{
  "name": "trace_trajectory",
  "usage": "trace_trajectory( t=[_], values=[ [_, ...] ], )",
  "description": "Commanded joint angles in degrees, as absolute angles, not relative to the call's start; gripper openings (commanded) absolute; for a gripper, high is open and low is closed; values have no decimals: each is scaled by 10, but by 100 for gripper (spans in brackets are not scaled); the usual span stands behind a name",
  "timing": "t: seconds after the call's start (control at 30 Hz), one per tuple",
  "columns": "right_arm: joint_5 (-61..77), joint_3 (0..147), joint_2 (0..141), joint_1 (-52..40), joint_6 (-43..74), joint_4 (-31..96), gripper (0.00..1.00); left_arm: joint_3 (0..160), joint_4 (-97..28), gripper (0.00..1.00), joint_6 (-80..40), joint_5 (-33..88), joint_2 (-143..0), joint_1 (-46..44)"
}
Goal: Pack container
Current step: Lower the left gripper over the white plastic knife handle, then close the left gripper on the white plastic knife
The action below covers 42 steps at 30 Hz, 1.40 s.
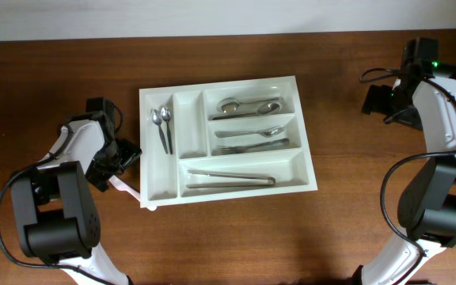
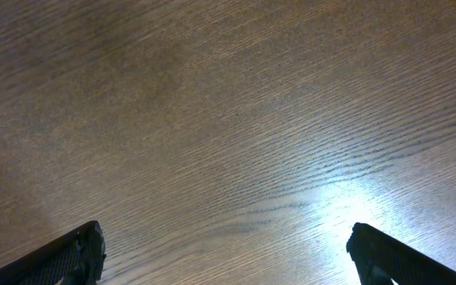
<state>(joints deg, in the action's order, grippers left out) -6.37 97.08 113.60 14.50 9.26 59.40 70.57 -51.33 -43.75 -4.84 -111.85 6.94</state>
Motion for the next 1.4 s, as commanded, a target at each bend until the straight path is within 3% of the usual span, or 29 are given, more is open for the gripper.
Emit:
trace_trajectory(
  t=[0.0, 0.13, 0.2, 0.8, 1.1, 1.27, 1.37],
  values=[
    [-65, 981, 1138, 147, 99, 594, 99, 664, -509, 91, -427, -54, -1173, 67],
    [-65, 981, 1138, 147, 99, 594, 99, 661, -502, 89, -427, -54, -1173, 67],
    [-65, 981, 1138, 147, 99, 594, 99, 654, -495, 83, -427, -54, -1173, 67],
    [-65, 981, 1138, 147, 99, 594, 99, 583, -444, 80, -427, -54, -1173, 67],
    [-65, 981, 1138, 147, 99, 594, 99, 583, -444, 62, -428, -56, -1173, 69],
    [-65, 981, 1138, 147, 99, 594, 99, 583, -444, 60, -427, -59, -1173, 80],
    [-65, 981, 1138, 147, 99, 594, 99, 583, -444, 52, -428, -59, -1173, 89]
  ],
)
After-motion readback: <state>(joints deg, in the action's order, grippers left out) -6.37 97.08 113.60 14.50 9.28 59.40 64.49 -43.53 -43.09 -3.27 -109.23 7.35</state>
